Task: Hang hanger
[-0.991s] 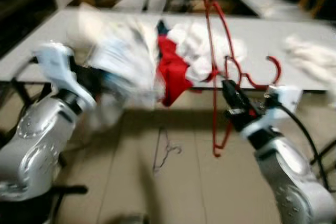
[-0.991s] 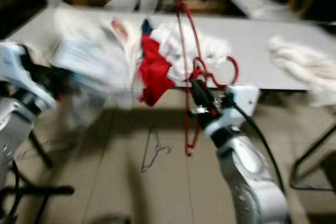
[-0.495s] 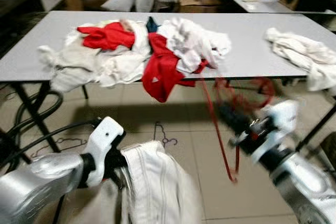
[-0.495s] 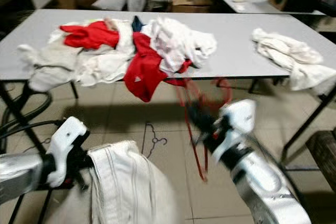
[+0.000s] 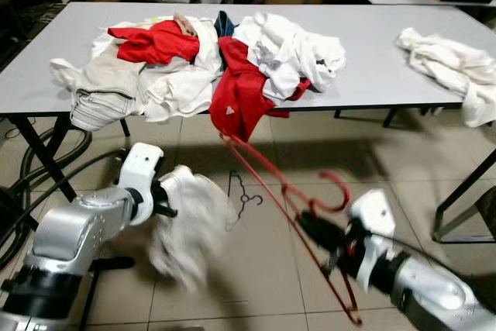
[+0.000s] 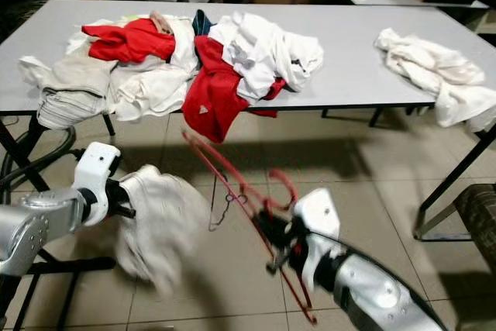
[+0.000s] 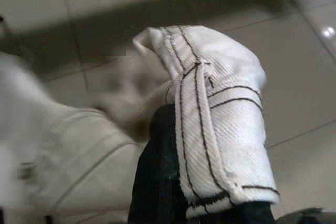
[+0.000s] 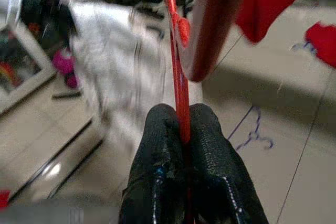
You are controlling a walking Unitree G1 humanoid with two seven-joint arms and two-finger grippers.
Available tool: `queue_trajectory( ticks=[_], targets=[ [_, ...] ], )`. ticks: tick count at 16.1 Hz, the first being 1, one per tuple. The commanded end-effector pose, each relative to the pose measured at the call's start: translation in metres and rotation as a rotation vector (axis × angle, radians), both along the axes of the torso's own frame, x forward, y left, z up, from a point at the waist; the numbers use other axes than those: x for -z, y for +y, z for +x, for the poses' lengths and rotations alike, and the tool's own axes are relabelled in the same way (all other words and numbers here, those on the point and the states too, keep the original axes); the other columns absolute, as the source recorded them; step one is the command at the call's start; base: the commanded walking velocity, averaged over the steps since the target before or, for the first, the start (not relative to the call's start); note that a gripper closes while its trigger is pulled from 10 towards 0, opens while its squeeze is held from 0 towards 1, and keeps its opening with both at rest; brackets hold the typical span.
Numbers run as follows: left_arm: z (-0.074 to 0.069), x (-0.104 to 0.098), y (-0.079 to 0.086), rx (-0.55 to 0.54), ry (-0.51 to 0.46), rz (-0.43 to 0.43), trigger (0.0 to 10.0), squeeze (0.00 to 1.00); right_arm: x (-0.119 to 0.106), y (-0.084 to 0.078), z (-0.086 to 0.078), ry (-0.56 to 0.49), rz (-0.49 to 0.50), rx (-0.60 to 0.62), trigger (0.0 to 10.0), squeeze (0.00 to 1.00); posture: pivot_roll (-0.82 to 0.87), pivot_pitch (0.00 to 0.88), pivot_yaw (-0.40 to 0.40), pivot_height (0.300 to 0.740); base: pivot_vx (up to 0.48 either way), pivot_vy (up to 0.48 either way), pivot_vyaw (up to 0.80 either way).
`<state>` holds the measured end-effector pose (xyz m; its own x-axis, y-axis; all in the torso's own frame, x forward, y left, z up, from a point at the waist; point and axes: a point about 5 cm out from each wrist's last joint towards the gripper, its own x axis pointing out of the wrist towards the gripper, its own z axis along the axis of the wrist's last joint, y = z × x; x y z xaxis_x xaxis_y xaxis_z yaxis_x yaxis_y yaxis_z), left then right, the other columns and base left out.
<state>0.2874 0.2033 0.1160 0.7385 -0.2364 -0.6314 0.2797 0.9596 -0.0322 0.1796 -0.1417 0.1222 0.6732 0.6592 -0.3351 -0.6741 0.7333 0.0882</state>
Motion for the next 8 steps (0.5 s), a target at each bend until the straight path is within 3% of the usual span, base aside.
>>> queue_trajectory(
  ticks=[1, 3, 5, 6, 7, 8],
  targets=[
    [0.019, -0.02, -0.015, -0.001, -0.098, -0.065, 0.0, 0.0, 0.007, -0.001, -0.009, 0.065, -0.008, -0.059, 10.0, 0.0, 0.01, 0.014, 0.053, 0.74, 0.0, 0.0, 0.0],
    [0.038, -0.03, -0.022, 0.008, -0.12, -0.054, 0.0, 0.0, 0.014, 0.003, -0.013, 0.119, -0.031, -0.107, 10.0, 0.0, 0.01, 0.009, 0.055, 0.74, 0.0, 0.0, 0.0],
    [0.049, -0.034, -0.025, -0.009, -0.129, -0.046, 0.0, 0.0, 0.013, 0.002, -0.002, 0.102, -0.026, -0.098, 10.0, 0.0, 0.04, 0.006, 0.04, 0.74, 0.0, 0.0, 0.0],
    [0.057, -0.037, -0.025, -0.02, -0.141, -0.03, 0.0, 0.0, 0.014, 0.001, 0.006, 0.095, -0.037, -0.12, 4.5, 0.0, 0.04, 0.009, 0.036, 0.74, 0.0, 0.0, 0.0],
    [0.059, -0.039, -0.025, -0.026, -0.146, -0.026, 0.0, 0.0, 0.015, 0.0, 0.008, 0.095, -0.041, -0.126, 4.5, 0.0, 0.04, 0.009, 0.036, 0.74, 0.0, 0.0, 0.0],
    [0.066, -0.045, -0.025, -0.055, -0.167, -0.019, 0.0, 0.0, 0.015, 0.001, 0.013, 0.112, -0.05, -0.175, 0.0, 0.0, 0.04, 0.0, 0.037, 0.74, 0.0, 0.0, 0.0]
  ],
)
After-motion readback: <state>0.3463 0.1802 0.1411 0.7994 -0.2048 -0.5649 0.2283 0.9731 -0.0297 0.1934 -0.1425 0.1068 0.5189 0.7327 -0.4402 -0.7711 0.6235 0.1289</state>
